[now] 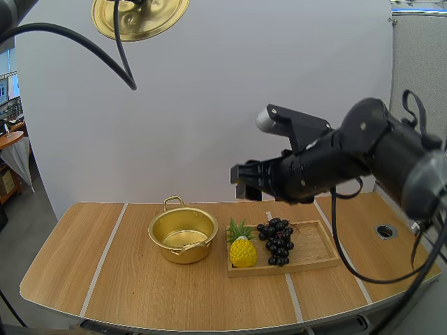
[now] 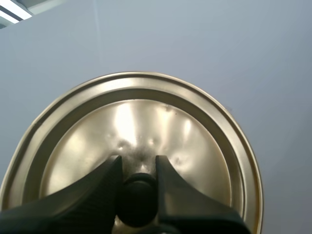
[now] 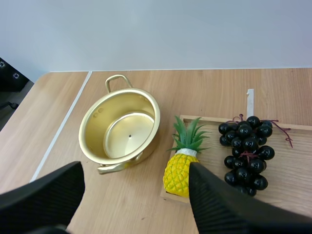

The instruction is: Open the pot, put the pineapple inside, and close it

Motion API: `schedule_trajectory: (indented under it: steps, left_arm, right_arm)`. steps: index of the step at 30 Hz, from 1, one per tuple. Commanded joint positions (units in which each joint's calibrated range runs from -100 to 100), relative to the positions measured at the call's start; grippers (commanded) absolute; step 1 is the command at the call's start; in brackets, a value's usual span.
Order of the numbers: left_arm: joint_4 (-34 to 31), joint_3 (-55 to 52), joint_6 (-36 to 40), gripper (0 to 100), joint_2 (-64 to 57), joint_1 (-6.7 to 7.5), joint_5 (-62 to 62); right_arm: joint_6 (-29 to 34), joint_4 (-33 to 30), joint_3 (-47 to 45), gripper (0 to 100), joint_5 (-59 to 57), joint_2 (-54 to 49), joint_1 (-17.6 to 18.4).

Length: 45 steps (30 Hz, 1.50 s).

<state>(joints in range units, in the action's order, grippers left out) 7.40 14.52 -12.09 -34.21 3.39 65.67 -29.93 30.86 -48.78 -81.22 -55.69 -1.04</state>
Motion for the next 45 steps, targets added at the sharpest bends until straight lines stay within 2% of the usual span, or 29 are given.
schedule_trajectory:
  steps: [1,4,7,14,18,32,45]
  left_arm:
    - [0.07,0.5,0.43,0,-0.72,-0.02,-2.75]
    - [0.07,0.5,0.43,0,-0.72,-0.02,-2.75]
    - [0.07,0.5,0.43,0,-0.72,-0.02,-2.75]
    - [0.07,0.5,0.43,0,-0.72,-0.02,-2.75]
    - [0.07,0.5,0.43,0,-0.72,-0.02,-2.75]
    - [0.07,0.5,0.43,0,-0.72,-0.02,-2.75]
    - [0.07,0.5,0.43,0,-0.72,-0.02,-2.75]
  right_arm:
    - [1.05,0.6,3.31,100,-0.64,7.25,-0.01]
    - [2.26,-0.01,4.43,100,-0.64,12.78,1.48]
    - [6.02,-2.81,4.59,100,1.88,15.79,3.94]
    - [22.2,-22.37,4.59,100,11.1,18.88,12.3]
    - [27.52,-29.59,4.59,100,12.27,20.87,14.2]
    - [29.77,-30.86,4.69,100,19.4,35.23,14.26]
    - [29.88,-30.86,4.73,100,23.12,39.92,14.26]
